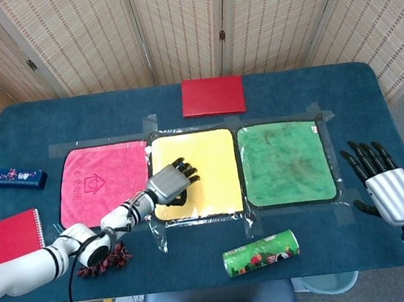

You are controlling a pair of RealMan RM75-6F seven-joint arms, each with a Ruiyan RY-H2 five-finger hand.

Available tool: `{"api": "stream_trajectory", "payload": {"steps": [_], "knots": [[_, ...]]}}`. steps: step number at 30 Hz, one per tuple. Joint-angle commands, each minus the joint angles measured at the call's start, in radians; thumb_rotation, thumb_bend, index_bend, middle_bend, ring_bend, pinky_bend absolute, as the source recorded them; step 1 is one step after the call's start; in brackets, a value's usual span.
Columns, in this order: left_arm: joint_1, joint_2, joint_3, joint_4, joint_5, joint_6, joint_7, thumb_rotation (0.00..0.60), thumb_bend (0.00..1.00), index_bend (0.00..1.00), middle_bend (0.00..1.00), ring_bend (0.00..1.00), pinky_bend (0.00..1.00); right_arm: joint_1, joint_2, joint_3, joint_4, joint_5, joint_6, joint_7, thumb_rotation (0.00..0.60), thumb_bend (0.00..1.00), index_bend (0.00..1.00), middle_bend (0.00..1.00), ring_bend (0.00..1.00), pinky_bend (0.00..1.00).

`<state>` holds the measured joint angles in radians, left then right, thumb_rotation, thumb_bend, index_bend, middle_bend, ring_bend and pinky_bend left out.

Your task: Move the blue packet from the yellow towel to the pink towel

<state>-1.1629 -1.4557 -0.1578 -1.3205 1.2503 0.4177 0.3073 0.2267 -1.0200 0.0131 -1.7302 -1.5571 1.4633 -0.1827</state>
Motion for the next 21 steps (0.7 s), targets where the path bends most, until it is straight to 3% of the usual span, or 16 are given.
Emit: {"api": "stream_trajectory", "payload": {"steps": [1,21], "knots": [[-0.027,-0.033,0.025,0.032,-0.03,0.001,0.045,0.139,0.96,0.18,0.13,0.1,0.0,-0.003,0.001,0.003,0.002,-0.001,-0.001,0.003,0.6,0.12,0.0,0.0,0.0,0.0],[-0.114,-0.114,0.129,0.119,-0.144,0.019,0.206,0.139,0.96,0.26,0.2,0.14,0.0,-0.03,-0.012,0.018,0.029,0.0,-0.006,0.033,0.6,0.13,0.0,0.0,0.0,0.0]]}}
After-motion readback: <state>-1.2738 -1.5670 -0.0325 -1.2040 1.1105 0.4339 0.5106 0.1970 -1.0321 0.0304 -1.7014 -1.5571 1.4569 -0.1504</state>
